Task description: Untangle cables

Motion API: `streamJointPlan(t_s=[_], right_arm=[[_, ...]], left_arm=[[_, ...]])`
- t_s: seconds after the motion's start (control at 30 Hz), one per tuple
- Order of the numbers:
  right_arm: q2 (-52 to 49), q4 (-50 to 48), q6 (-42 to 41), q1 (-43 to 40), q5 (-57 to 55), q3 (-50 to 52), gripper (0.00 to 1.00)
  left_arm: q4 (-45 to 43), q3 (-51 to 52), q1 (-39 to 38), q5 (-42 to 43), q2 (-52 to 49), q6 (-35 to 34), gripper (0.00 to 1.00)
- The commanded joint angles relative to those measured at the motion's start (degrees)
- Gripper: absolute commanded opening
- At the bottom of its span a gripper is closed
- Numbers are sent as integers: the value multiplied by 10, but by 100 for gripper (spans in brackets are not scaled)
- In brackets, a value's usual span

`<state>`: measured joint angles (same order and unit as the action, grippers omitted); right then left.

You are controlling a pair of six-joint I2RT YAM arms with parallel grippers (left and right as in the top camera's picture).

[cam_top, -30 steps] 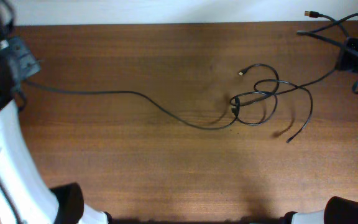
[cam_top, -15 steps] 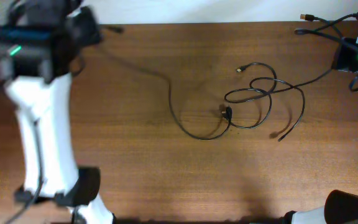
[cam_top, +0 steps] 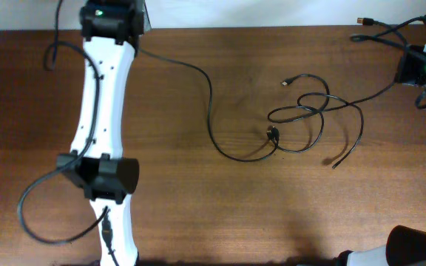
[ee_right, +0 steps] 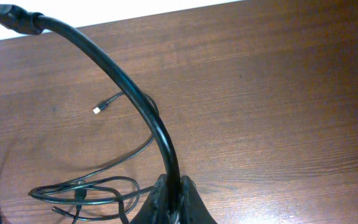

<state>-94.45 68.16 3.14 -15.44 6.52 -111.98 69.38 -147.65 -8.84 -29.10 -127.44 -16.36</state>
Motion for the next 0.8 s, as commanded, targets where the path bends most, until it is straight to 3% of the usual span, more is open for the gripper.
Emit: streamJointPlan(t_s=[0.0,0.33,0.73,0.77], right_arm=[[3,0,5,1,4,-11,4],[2,0,9,1,3,-11,4],[2,0,9,1,3,-11,4],[2,0,9,1,3,-11,4]], left_arm=[[31,-2,22,-54,-56,-25,0],[93,-2,81,-63,-71,-50,0],[78,-2,83,-47,-71,-42,0],[77,-2,82,-38,-71,-42,18]])
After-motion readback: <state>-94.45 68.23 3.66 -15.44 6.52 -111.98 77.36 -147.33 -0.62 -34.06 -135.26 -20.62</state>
